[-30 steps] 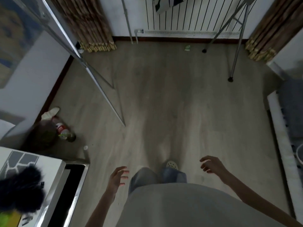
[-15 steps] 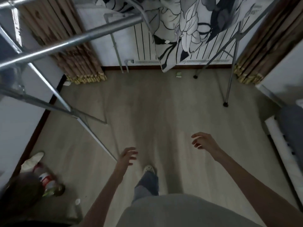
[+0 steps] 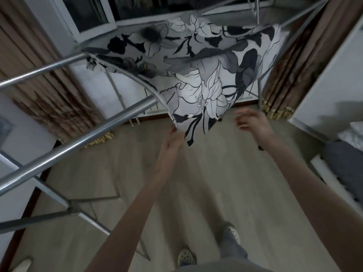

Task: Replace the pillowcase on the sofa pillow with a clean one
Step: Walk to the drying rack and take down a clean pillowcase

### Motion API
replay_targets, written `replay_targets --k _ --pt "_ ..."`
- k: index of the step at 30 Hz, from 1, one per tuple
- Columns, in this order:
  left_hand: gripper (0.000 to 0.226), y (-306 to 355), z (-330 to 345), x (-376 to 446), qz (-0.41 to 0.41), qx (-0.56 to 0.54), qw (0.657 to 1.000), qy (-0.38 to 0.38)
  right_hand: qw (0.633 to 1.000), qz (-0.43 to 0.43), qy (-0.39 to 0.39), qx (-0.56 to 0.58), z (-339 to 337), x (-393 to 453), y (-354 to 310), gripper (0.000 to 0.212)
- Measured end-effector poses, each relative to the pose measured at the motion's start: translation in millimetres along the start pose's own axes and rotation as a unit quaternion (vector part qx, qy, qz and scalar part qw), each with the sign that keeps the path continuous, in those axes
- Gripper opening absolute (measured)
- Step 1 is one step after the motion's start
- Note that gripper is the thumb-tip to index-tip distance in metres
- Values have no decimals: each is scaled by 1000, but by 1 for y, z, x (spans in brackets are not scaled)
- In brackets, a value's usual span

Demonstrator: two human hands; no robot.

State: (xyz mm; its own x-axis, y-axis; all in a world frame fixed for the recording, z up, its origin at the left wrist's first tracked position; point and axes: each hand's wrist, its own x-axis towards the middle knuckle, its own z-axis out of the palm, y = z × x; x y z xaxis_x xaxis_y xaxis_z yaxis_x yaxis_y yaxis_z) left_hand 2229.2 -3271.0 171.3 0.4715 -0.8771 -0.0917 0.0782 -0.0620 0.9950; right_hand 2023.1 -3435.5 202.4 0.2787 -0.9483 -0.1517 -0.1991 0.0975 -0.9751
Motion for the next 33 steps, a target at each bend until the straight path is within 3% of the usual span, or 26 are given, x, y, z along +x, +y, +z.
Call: replay_targets --k 4,8,11,15,18,22,26,33 --pt "39 18 19 22 59 -22 998 -23 999 11 27 36 -20 48 -30 28" --pt "60 24 39 38 31 -46 998 42 991 8 59 116 -46 93 -40 19" --pt "48 26 49 40 68 -25 993 89 986 19 88 137 -71 131 -47 32" --pt "51 32 54 35 47 -23 991 120 990 0 111 85 -105 173 -61 56" --pt "35 41 59 38 54 -42 989 134 995 -13 89 43 -120 197 -65 63" --pt "48 38 63 44 51 -40 989 133 998 -30 42 40 -128 223 -73 58" --pt "47 34 63 57 45 -49 984 167 997 -56 25 36 -140 244 -86 78" --pt "27 39 85 72 36 -55 971 230 986 -141 -6 -92 -98 242 -83 50"
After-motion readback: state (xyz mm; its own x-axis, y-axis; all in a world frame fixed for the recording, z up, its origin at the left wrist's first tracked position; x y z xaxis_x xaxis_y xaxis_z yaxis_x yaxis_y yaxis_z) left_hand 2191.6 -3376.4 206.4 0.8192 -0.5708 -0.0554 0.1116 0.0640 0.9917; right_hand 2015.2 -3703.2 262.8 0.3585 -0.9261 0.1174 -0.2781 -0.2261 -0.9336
